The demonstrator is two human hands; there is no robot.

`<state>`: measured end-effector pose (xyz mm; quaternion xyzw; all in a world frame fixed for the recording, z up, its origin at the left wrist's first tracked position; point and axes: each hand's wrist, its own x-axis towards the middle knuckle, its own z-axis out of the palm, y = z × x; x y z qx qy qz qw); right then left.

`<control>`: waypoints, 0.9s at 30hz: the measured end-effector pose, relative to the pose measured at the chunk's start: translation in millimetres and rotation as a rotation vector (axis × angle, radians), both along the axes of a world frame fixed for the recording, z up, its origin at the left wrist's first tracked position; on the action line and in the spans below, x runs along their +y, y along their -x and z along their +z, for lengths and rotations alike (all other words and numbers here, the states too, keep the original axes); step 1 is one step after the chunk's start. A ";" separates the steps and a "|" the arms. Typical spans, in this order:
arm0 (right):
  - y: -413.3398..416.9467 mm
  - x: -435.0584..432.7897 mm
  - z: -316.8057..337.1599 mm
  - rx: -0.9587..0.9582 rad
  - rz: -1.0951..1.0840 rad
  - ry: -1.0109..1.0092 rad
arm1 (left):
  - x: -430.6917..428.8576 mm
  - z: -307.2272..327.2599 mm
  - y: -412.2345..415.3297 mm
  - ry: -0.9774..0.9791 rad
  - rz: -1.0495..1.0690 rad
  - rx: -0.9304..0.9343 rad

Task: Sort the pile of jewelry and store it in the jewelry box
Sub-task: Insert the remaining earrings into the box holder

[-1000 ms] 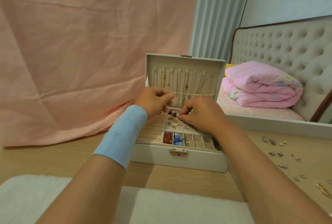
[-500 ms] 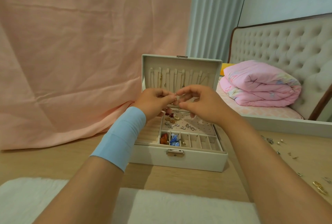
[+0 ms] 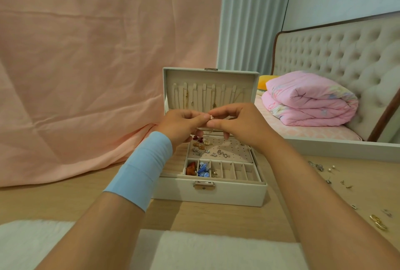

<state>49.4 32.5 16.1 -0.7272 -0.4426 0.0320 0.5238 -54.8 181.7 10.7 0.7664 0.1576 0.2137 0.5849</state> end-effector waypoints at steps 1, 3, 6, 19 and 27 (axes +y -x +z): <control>-0.3 0.1 -0.4 0.014 -0.003 -0.012 | -0.1 0.3 0.4 -0.004 -0.001 -0.003; -1.4 -0.2 -0.9 0.038 -0.011 -0.035 | -0.6 0.9 0.9 -0.030 -0.007 -0.005; -3.5 -2.1 -2.2 0.004 -0.019 0.003 | -3.5 0.8 -0.9 -0.104 -0.012 0.005; -5.3 2.6 -10.7 -0.373 -0.138 0.495 | 3.7 -10.6 -4.3 -0.900 -0.064 0.234; -1.1 3.0 -6.4 -0.422 -0.078 0.562 | 5.2 -11.1 -5.1 -0.884 -0.085 0.245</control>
